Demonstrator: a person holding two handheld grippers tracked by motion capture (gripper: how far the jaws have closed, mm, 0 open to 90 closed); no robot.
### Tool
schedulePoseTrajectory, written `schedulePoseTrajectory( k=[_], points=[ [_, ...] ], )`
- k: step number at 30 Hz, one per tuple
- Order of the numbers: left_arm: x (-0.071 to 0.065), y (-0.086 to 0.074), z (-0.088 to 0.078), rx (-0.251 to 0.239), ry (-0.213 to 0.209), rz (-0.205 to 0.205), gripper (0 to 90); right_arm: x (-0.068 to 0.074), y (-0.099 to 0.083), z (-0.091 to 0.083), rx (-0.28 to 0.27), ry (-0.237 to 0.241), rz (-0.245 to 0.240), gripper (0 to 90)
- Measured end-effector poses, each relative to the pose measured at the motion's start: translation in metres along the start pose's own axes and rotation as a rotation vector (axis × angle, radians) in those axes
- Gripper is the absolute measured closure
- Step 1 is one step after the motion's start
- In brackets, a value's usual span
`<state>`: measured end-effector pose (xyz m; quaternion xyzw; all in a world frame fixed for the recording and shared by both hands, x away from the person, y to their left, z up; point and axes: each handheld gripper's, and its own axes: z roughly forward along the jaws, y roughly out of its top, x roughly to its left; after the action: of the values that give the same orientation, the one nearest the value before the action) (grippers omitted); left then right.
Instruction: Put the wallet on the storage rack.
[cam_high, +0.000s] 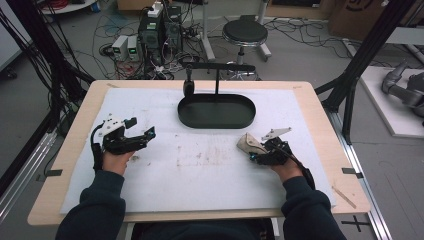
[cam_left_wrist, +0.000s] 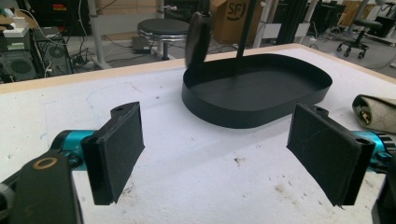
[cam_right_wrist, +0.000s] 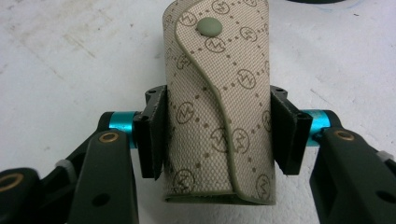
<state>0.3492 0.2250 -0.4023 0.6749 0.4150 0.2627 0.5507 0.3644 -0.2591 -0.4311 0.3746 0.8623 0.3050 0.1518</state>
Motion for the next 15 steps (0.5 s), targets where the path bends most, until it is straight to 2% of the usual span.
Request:
schedulePoseTrajectory(
  k=[5, 9, 15],
  points=[
    [0.0003, 0.0, 0.0, -0.001, 0.001, 0.002, 18.2, -0.0027, 0.0007, -0.0031, -0.035, 0.026, 0.022, 47.3],
    [0.0001, 0.0001, -0.0001, -0.001, -0.002, -0.001, 18.5, -0.0017, 0.0008, -0.0026, -0.033, 0.012, 0.013, 47.4],
    [0.0003, 0.0001, -0.0002, 0.0, 0.002, -0.003, 18.5, -0.0031, 0.0026, -0.0096, -0.089, 0.008, 0.019, 47.6]
  ],
)
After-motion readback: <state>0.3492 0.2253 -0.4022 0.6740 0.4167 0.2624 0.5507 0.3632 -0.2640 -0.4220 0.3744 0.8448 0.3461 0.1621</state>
